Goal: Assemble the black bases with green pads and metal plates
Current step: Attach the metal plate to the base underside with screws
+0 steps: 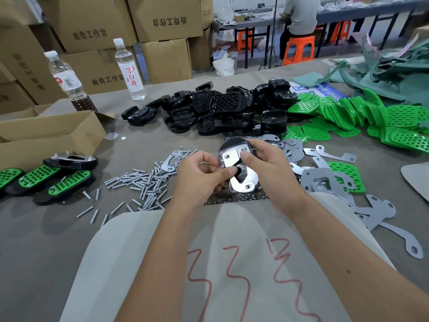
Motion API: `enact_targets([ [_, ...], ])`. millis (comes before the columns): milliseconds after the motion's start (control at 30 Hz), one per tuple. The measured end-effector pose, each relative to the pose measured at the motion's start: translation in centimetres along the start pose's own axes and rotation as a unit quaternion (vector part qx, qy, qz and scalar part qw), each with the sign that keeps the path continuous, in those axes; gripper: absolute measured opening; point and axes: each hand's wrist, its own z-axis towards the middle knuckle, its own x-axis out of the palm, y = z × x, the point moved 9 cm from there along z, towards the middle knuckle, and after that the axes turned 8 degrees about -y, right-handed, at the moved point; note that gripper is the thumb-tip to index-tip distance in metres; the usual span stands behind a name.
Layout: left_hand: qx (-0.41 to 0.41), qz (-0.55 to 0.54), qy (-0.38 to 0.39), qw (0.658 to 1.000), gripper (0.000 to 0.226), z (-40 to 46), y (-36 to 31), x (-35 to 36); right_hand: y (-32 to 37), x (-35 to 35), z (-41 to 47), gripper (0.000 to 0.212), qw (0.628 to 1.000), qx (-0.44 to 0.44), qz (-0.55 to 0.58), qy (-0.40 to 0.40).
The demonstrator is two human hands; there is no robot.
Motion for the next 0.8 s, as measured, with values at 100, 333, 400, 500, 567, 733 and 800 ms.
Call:
enact_targets([
  [100,-0.019,-0.01,-0.015,1.0,0.04,0.0,0.4,-0.2,0.0,-0.1,0.0,0.023,0.999,0.01,0.043,0.007],
  [333,-0.039,-0.083,0.028,0.995,0.028,-0.5,0.0,1.0,0.3,0.4,-0.2,0.025,0.993,0.036,0.104,0.033],
  [400,-0.041,-0.105,0.024,0.993,0.026,-0.6,-0.1,1.0,0.4,0.5,-0.3,0.025,0.993,0.033,0.11,0.033],
  [500,-0.056,-0.14,0.018,0.988,0.023,-0.5,0.1,1.0,0.3,0.8,-0.3,0.029,0.994,0.028,0.095,0.04],
  [567,-0.062,-0.15,0.023,0.986,0.024,-0.5,0.2,1.0,0.2,1.0,-0.4,0.032,0.994,0.032,0.093,0.05],
  [733,-0.074,-0.197,0.001,0.978,0.03,-0.2,0.2,0.2,0.1,1.1,-0.3,0.033,0.995,0.043,0.082,0.048],
  [800,-0.094,-0.227,-0.024,0.969,0.015,0.3,0.7,-0.6,-0.2,1.0,-0.4,0.029,0.997,0.046,0.055,0.034],
])
